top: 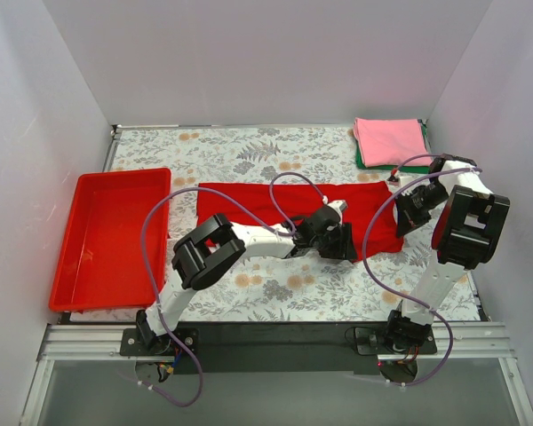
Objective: Fold and stack the t-shirts
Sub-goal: Fold the tshirt
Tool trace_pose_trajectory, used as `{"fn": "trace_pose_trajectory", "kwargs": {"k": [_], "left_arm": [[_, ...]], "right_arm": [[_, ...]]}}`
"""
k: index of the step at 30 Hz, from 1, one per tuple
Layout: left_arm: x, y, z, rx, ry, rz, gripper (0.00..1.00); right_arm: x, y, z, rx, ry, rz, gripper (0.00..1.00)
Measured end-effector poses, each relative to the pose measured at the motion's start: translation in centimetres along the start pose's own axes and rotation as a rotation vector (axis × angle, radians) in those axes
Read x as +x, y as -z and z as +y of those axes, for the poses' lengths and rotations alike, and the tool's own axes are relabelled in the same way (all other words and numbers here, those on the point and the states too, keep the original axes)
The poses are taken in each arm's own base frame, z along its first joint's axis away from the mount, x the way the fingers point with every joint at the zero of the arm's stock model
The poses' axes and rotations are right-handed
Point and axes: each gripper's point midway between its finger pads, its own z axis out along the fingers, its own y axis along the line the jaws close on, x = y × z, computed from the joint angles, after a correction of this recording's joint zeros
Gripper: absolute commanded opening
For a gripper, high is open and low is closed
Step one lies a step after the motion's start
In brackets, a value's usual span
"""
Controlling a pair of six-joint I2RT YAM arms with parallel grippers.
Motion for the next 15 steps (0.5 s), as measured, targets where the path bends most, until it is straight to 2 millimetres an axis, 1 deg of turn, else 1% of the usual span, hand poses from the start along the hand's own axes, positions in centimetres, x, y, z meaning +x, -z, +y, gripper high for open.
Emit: {"fn": "trace_pose_trajectory", "kwargs": {"k": [1,3,6,9,12,14,15], "left_arm": [[0.0,0.0,0.0,-0.006,0.002,-0.001,0.45],[0.0,-0.1,0.0,-0.022,0.012,-0.004,0.40],[0.1,-0.5,0.0,-0.048,0.028,-0.009,0.39],[0.1,-0.9,-0.1,-0.062,0.033,-0.017,0.33],[0.2,-1.5,0.0,-0.072,0.040,-0.023,0.18],[0.2,-1.9,0.0,-0.071,0.049,-0.025,0.06],[0.3,-1.9,0.1,-0.075,0.052,-0.025,0.03]], "right_arm": [[0.0,0.0,0.0,-0.001,0.000,0.000,0.01],[0.0,0.0,0.0,-0.002,0.001,-0.001,0.01],[-0.1,0.0,0.1,-0.007,0.002,-0.004,0.01],[0.0,0.0,0.2,-0.012,0.003,-0.003,0.01],[0.0,0.0,0.4,-0.019,0.002,-0.003,0.01],[0.0,0.0,0.4,-0.022,0.002,-0.003,0.01],[0.1,0.0,0.5,-0.023,0.003,-0.003,0.01]]}}
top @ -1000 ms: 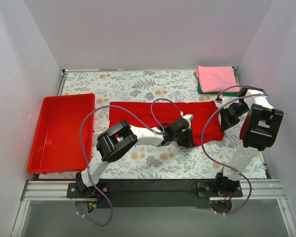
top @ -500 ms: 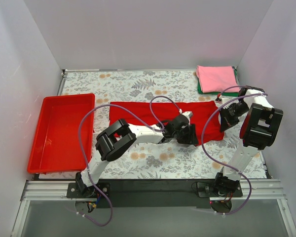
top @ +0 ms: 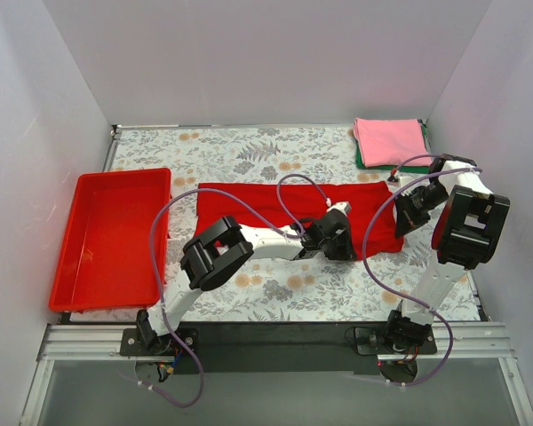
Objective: Fold and stack the t-shirts
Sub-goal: Fold the tshirt
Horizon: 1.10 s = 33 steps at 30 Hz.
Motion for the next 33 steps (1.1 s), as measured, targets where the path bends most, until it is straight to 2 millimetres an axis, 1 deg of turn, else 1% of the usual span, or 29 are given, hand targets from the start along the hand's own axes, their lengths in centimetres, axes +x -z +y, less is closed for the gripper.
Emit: {"fn": "trace_pose_trajectory", "kwargs": {"k": [1,7,10,13,14,16,17,19,22,27,30,33], "left_arm": [[0.0,0.0,0.0,-0.001,0.000,0.001,0.00],[-0.1,0.2,0.0,-0.012,-0.025,0.013,0.00],[-0.4,0.5,-0.5,-0.006,-0.046,0.030,0.00],[-1.5,1.3,-1.6,0.027,-0.067,0.030,0.00],[-2.1,1.7,-2.2,0.047,-0.078,0.025,0.00],[-3.8,2.8,-2.9,0.072,-0.083,0.010,0.00],[-4.5,3.3,-3.1,0.085,-0.081,0.007,0.00],[-6.5,4.4,-3.1,0.115,-0.072,-0.004,0.00],[-9.5,5.2,-2.0,0.142,-0.050,-0.018,0.00],[-13.2,6.4,0.7,0.161,-0.042,-0.029,0.00],[-14.7,7.0,1.2,0.179,-0.064,-0.043,0.00],[-15.3,7.2,1.2,0.199,-0.099,-0.040,0.00]], "right_arm": [[0.0,0.0,0.0,0.000,0.001,0.000,0.01],[-0.3,0.2,0.4,-0.019,0.005,-0.012,0.01],[-1.6,1.2,0.7,-0.024,0.019,-0.051,0.01],[-3.6,2.7,0.8,-0.016,0.048,-0.113,0.01],[-4.3,3.2,0.9,-0.013,0.059,-0.133,0.01],[-5.4,4.0,1.1,-0.011,0.079,-0.161,0.01],[-5.9,4.2,1.2,-0.013,0.084,-0.173,0.01],[-6.9,4.5,1.2,-0.018,0.090,-0.187,0.01],[-8.2,4.3,1.1,-0.029,0.093,-0.200,0.01],[-10.8,3.9,0.7,-0.044,0.092,-0.215,0.01],[-12.4,3.7,0.7,-0.051,0.091,-0.225,0.01],[-13.7,3.2,0.8,-0.056,0.091,-0.230,0.01]]}}
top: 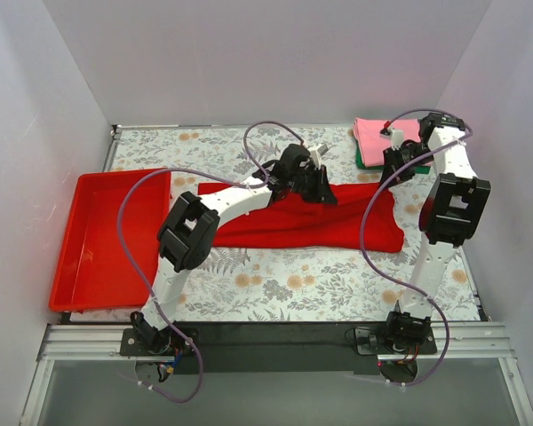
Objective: Fold and stack the t-shirts
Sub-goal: Fold the tshirt
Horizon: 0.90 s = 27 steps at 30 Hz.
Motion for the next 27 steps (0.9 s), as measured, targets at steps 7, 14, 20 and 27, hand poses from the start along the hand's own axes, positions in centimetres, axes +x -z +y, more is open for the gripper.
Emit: {"fn": "trace_pose_trajectory", "kwargs": {"k": [7,14,20,27], "left_arm": [[-1.9,-1.2,1.7,0.014,-0.101,0.007,0.00],[-1.8,-1.9,6.3,-0.038,-0.107,0.051,0.00],[-2.2,-1.1,7.1,-0.014,-0.091,0.068,0.01],[-0.8,-0.5,6.4,0.048,-0.082,0.124,0.06]], "right_arm": [[-2.2,-0.9,-0.4,0.011,0.000,-0.019,0.01],[-2.8,-1.4,-0.8,0.017,-0.009,-0.029,0.01],[-3.1,-2.0,0.0,0.004,0.002,-0.024,0.01],[-0.3,-3.4,1.2,-0.042,-0.034,0.031,0.01]]}}
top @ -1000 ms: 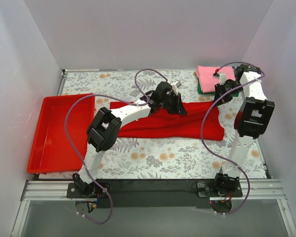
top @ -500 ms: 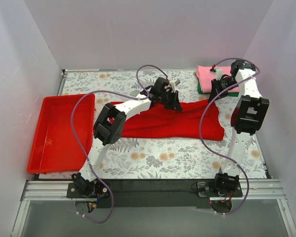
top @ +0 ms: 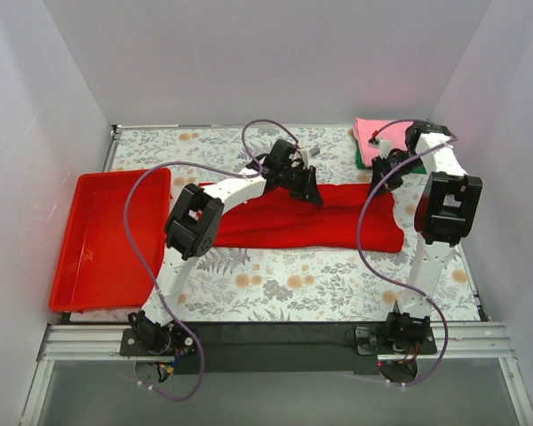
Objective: Fold and stack the t-shirts
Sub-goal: Fold the tshirt
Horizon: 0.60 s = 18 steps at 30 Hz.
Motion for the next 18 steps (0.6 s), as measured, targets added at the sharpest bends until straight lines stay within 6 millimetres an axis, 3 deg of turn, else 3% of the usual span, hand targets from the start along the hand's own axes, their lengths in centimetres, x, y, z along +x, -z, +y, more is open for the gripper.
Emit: {"fn": "trace_pose_trajectory", "kwargs": {"k": [7,11,12,14,15,18], "left_arm": [[2.9,0.6,-0.2,0.030,0.047,0.084,0.07],[4.7,0.9,0.4,0.017,0.081,0.126,0.13],[5.0,0.9,0.5,0.014,0.087,0.135,0.19],[5.5,1.0,0.7,0.007,0.094,0.147,0.25],[5.7,1.0,0.8,0.005,0.096,0.153,0.29],[6.1,1.3,0.8,-0.002,0.094,0.168,0.31]], "right_arm": [[3.9,0.1,2.5,-0.032,-0.030,0.051,0.01],[5.8,0.2,3.6,-0.036,-0.034,0.071,0.01],[6.4,0.0,3.8,-0.040,-0.041,0.081,0.01],[7.3,-0.4,3.8,-0.044,-0.055,0.100,0.18],[7.7,-0.6,3.7,-0.042,-0.062,0.110,0.34],[8.5,-0.9,3.5,-0.037,-0.059,0.133,0.46]]}}
